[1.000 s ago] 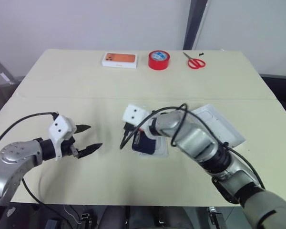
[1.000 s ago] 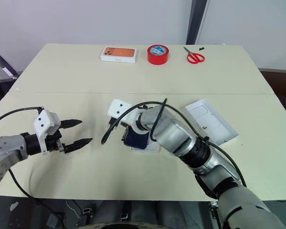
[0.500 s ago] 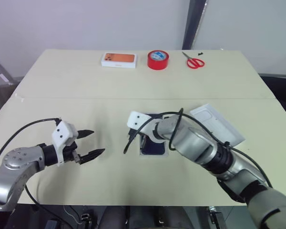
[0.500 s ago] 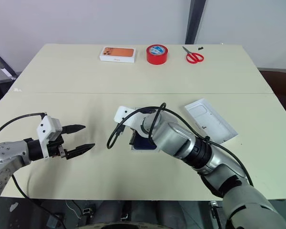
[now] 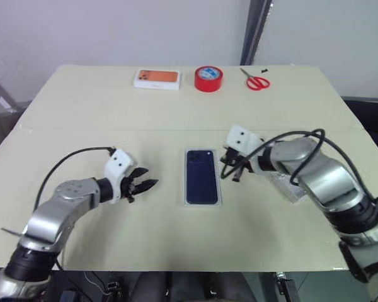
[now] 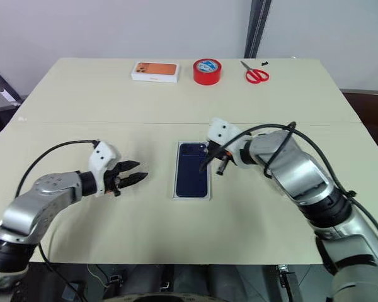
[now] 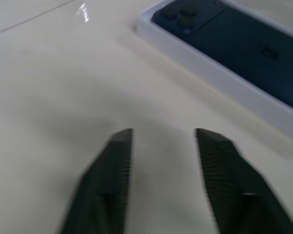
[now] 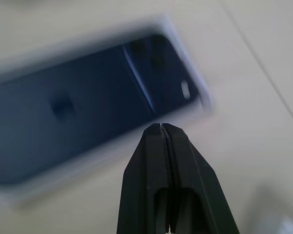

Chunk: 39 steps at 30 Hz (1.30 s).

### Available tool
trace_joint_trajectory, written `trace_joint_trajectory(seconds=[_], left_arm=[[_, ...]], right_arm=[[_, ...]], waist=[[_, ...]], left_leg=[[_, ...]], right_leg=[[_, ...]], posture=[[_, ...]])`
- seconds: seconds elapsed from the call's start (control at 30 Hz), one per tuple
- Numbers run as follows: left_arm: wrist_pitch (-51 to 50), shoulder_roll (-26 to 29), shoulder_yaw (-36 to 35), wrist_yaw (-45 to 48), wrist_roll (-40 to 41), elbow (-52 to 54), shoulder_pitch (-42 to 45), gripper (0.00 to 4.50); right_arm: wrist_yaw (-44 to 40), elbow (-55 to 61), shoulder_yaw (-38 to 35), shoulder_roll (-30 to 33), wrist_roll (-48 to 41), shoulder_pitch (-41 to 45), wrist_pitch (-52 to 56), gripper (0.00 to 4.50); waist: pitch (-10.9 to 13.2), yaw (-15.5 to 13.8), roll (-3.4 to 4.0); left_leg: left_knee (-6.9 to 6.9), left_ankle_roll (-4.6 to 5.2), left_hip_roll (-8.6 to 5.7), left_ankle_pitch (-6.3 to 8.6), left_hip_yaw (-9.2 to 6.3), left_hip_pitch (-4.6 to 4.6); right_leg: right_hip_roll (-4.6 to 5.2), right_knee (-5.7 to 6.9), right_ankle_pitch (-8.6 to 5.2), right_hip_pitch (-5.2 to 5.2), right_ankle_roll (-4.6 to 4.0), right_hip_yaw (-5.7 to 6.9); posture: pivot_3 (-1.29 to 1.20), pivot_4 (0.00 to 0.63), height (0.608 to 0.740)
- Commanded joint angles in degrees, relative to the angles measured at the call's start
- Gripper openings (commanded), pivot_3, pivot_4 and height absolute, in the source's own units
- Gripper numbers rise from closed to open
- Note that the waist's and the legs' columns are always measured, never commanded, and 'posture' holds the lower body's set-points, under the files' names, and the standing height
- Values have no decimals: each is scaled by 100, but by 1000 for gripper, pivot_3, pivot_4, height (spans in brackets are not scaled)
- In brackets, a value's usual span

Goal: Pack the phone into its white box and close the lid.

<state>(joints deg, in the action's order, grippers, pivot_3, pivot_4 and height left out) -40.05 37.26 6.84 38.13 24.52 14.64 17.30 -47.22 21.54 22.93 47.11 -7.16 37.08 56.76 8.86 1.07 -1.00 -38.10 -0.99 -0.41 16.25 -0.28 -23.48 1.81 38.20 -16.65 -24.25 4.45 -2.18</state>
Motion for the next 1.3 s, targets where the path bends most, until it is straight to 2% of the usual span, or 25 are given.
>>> trace_joint_trajectory(seconds=[0.03,0.2,0.43,0.6,0.9,1.1,1.27,1.3], left_arm=[[-323,-250,531,-90,-367,-359,503,668],[-282,-592,1118,59,-793,-911,1062,668],[-369,-962,1383,358,-954,-993,1383,668],[-386,-1172,1886,746,-1053,-807,1546,668],[-297,-2207,2430,1137,-1167,-1398,2221,668],[-75,-2510,2528,1303,-1328,-1874,2414,668],[-105,-2393,2352,1326,-1344,-1779,2353,668],[-137,-2332,2281,1337,-1313,-1705,2323,622]], right_arm=[[-24,31,249,-29,227,-15,-375,0],[249,-342,718,-277,784,-14,-633,0],[68,-289,613,-473,812,0,-602,0],[-347,98,411,60,724,-295,-804,0],[-882,413,-485,1362,639,-1493,-1239,0],[-888,386,-844,1570,692,-1960,-1308,0],[-1048,266,-1259,1726,566,-2087,-1390,0],[-1137,240,-1431,1744,419,-2102,-1334,254]], waist=[[0,19,-1],[0,-19,0],[0,-59,-1],[0,-114,-1],[1,-184,-2],[0,-118,0],[0,-147,0],[0,-150,0]], left_leg=[[-1,0,0,0,0,0],[-4,0,6,-1,1,1],[-13,-1,4,-1,2,-1],[-13,1,2,1,1,-2],[-22,13,-4,7,2,-5],[-23,13,4,7,6,6],[-24,13,5,7,7,6],[-25,13,5,7,7,6]], right_leg=[[-3,3,0,0,0,-1],[-16,7,0,-4,1,-6],[-11,4,0,3,1,-6],[-9,-1,-1,6,2,-5],[-7,-11,-3,16,6,-6],[-24,2,-3,16,6,-13],[-23,3,-3,16,6,-14],[-23,2,-3,16,6,-14]], posture=[[0,150,733],[0,150,733],[0,150,733],[0,150,733],[0,150,733],[0,150,733],[0,150,733],[0,150,733]])
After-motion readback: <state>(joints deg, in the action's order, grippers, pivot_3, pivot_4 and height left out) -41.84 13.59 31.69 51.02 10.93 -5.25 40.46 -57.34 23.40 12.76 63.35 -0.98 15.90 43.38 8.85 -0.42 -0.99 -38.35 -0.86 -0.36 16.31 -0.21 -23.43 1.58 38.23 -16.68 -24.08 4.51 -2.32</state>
